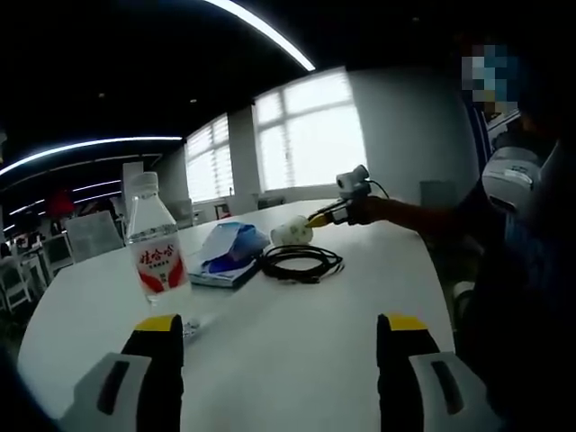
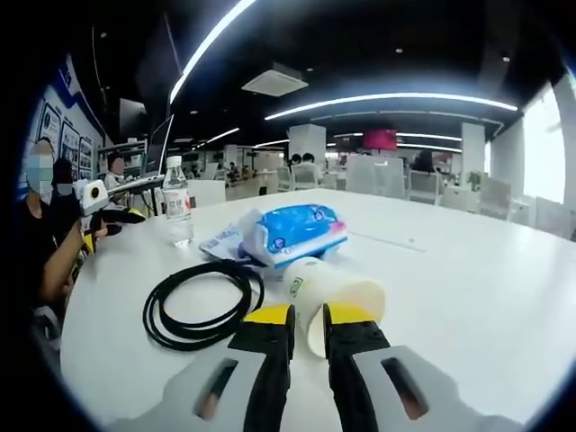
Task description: Arrange the tabletop items into an orderly group along one side of the table until the central work area is clear of visible clutter.
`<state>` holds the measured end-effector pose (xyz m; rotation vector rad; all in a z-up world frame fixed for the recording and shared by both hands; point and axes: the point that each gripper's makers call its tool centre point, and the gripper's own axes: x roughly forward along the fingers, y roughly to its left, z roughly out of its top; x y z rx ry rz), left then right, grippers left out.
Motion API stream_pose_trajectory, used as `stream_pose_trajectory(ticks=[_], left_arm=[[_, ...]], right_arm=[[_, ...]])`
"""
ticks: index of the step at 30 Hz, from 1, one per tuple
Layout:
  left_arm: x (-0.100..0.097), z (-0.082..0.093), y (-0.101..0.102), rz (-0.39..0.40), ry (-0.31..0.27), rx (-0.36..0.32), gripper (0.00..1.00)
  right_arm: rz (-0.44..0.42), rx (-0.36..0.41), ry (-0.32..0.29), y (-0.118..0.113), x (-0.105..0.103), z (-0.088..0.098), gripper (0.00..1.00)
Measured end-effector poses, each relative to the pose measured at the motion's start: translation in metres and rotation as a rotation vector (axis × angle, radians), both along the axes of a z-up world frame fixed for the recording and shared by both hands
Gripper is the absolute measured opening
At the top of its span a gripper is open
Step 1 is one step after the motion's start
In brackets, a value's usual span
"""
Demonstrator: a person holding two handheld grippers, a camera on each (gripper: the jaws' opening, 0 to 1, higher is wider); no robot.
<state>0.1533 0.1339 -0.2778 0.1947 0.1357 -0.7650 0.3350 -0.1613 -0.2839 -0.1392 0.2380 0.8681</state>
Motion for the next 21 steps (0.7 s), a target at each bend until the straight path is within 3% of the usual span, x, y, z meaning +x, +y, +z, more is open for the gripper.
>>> stream_pose_trajectory(ticks=[14, 21], left_arm=[[0.0, 0.005, 0.003, 0.025, -0.01, 0.0, 0.88], [-0.004, 0.003, 0.002, 0.023, -0.008, -0.002, 0.88]], right_arm=[[-0.01, -0.031, -0.054, -0.007, 0.0, 0.017, 0.02], [-0.008, -0.157, -0.142, -0.009, -0.006, 0.03, 0.01]])
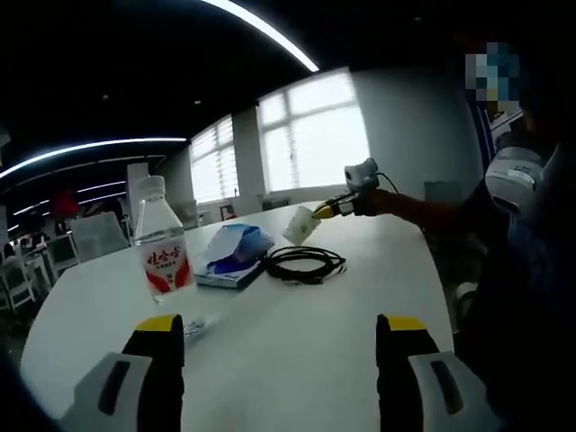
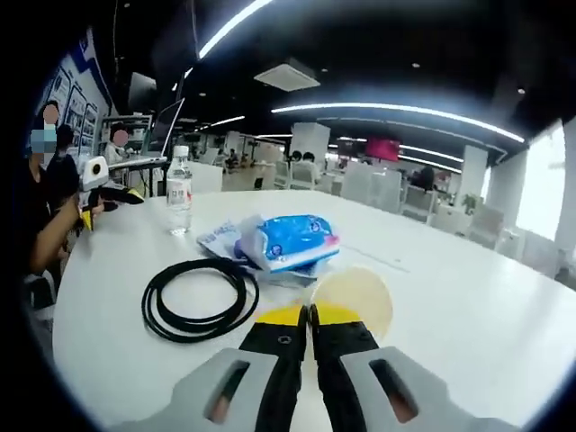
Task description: Arrange the tabletop items into an orderly group along one side of the table until the central work area is clear of visible clutter.
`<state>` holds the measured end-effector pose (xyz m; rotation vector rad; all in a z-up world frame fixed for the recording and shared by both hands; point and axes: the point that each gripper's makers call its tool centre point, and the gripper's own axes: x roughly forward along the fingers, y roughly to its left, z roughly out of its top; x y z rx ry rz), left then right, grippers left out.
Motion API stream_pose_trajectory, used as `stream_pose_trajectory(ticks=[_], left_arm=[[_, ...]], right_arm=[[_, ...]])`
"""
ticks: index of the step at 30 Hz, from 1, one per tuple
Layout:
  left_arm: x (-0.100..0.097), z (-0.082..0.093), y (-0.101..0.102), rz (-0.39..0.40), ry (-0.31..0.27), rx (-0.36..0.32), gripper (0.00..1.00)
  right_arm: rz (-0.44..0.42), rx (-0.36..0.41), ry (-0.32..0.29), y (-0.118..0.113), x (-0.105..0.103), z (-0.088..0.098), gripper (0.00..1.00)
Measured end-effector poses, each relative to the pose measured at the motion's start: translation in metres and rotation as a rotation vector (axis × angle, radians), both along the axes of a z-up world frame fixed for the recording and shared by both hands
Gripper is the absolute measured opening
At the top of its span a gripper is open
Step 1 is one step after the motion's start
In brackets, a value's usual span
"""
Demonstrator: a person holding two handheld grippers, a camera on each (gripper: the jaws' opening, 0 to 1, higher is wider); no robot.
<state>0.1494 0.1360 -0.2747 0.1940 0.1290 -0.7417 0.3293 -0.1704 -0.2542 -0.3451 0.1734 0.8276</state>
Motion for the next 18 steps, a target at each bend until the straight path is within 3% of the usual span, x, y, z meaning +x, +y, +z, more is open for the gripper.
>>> stream_pose_trajectory(ticks=[8, 18], left_arm=[[0.0, 0.001, 0.001, 0.003, -0.001, 0.002, 0.88], [-0.003, 0.0, 0.002, 0.008, 0.0, 0.004, 0.88]], right_arm=[[0.013, -0.115, -0.107, 0.005, -0.005, 0.018, 0.01], [0.075, -0.221, -0.16, 0.023, -0.017, 0.036, 0.01]])
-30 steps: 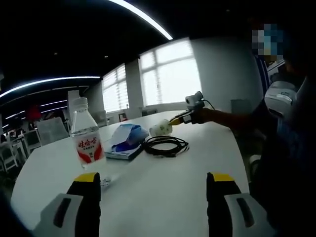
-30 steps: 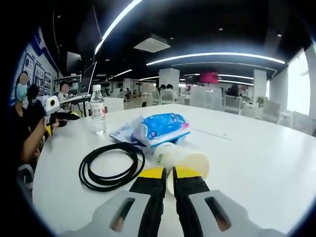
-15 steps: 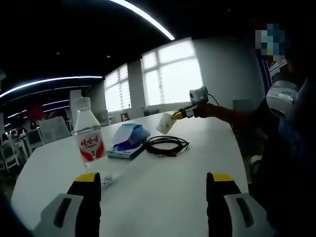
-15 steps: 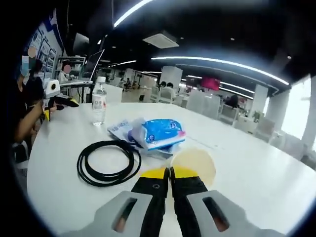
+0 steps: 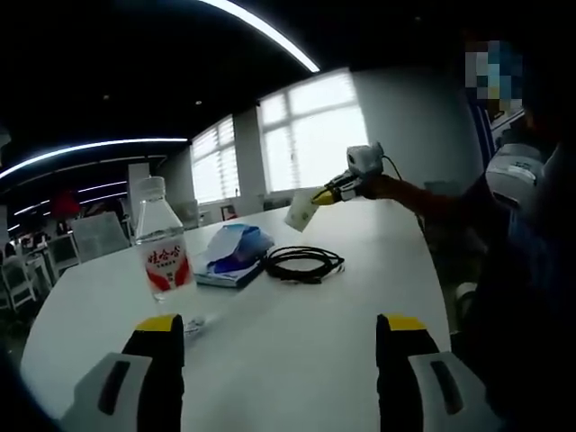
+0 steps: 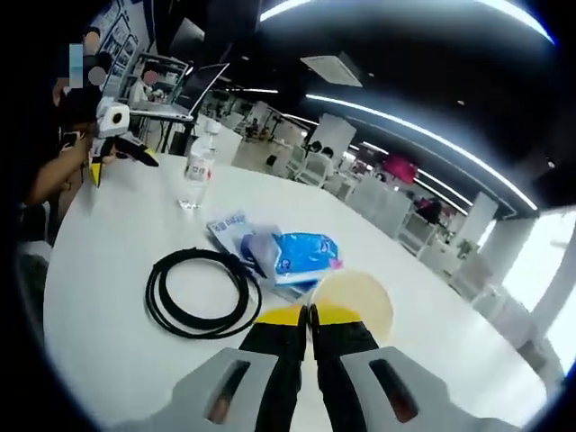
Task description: Arrange the tabletop items into an orderly group along one side of the table until the central work area is clear of visible clutter.
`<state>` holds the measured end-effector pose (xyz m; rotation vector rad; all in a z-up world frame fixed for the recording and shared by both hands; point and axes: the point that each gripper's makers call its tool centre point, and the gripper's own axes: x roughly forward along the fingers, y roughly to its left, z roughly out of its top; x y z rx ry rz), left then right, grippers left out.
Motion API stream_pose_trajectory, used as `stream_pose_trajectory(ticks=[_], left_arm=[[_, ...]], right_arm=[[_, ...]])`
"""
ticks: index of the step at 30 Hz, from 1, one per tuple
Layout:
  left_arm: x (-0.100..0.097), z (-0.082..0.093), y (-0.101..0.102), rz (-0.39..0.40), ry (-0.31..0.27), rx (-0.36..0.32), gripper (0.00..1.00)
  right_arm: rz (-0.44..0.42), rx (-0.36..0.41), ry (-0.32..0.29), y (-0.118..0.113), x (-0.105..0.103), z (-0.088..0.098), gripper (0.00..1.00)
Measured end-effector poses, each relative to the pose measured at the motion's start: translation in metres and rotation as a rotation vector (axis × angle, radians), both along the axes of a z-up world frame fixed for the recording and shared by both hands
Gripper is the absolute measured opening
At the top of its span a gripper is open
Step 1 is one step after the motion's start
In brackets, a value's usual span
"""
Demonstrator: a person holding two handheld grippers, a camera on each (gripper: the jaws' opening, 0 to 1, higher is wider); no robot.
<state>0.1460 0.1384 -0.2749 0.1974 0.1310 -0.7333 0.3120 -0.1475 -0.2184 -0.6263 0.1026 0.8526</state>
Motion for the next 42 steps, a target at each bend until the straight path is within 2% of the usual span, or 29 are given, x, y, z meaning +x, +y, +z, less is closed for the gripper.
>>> stream_pose_trajectory(ticks=[24, 42], left_arm=[[-0.002, -0.002, 0.005, 0.018, 0.001, -0.018, 0.87], [-0.005, -0.003, 0.006, 0.026, -0.003, -0.028, 0.87]], right_arm=[[0.11, -0.099, -0.049, 0.035, -0.017, 0.018, 0.01], [0.183, -0.149, -0.054, 0.064, -0.027, 0.017, 0.01]])
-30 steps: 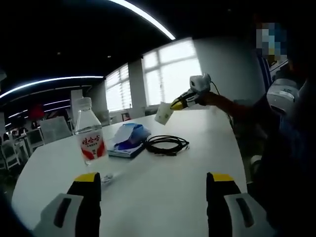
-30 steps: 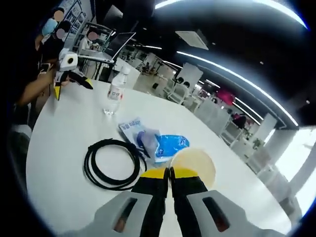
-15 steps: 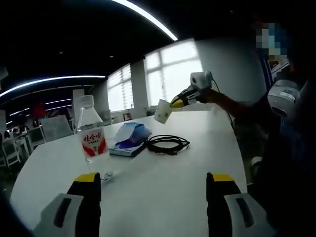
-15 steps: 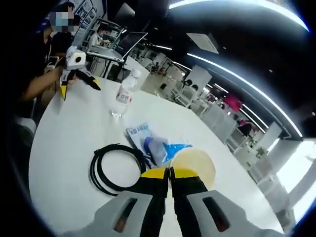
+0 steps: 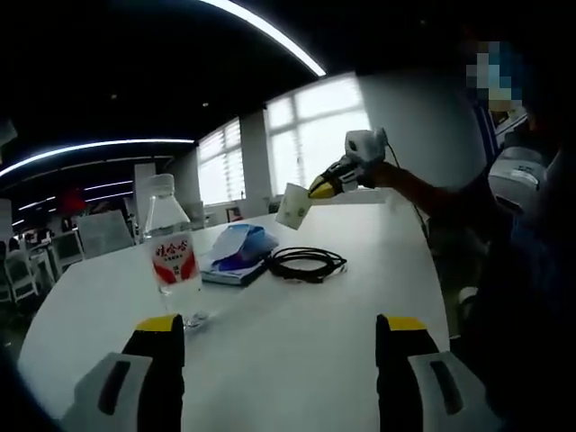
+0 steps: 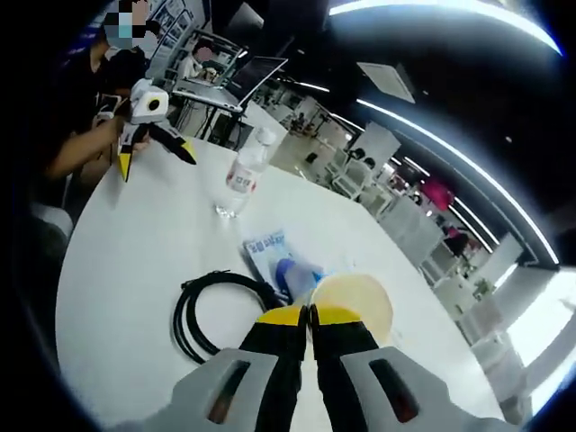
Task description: Arrange the tabletop items into an orderly group along one side of the table until the central work area is clear of visible clutter.
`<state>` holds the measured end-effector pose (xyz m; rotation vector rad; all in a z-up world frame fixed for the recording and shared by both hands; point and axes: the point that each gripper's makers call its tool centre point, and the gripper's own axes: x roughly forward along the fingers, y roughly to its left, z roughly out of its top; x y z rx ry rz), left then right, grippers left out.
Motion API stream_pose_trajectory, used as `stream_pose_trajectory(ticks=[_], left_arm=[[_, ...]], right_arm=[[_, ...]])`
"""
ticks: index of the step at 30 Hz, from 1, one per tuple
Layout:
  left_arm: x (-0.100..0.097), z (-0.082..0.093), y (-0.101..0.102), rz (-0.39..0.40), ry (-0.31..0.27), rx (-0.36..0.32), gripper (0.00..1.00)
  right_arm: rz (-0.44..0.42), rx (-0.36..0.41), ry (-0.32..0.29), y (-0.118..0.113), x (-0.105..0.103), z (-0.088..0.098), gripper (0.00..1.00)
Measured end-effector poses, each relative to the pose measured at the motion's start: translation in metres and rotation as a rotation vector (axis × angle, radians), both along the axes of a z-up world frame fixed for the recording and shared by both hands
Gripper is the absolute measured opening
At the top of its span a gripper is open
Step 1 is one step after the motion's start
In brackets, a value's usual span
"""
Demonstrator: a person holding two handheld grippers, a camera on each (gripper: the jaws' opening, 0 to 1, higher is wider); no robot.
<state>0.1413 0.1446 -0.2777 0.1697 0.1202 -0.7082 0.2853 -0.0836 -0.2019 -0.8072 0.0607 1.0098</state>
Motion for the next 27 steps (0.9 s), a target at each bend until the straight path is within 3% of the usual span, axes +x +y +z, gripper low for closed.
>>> stream_pose_trajectory(ticks=[27], left_arm=[[-0.001, 0.0, 0.004, -0.001, 0.02, 0.008, 0.87]], right_arm=[[0.084, -0.029, 0.008, 0.039, -0.011, -0.003, 0.01]])
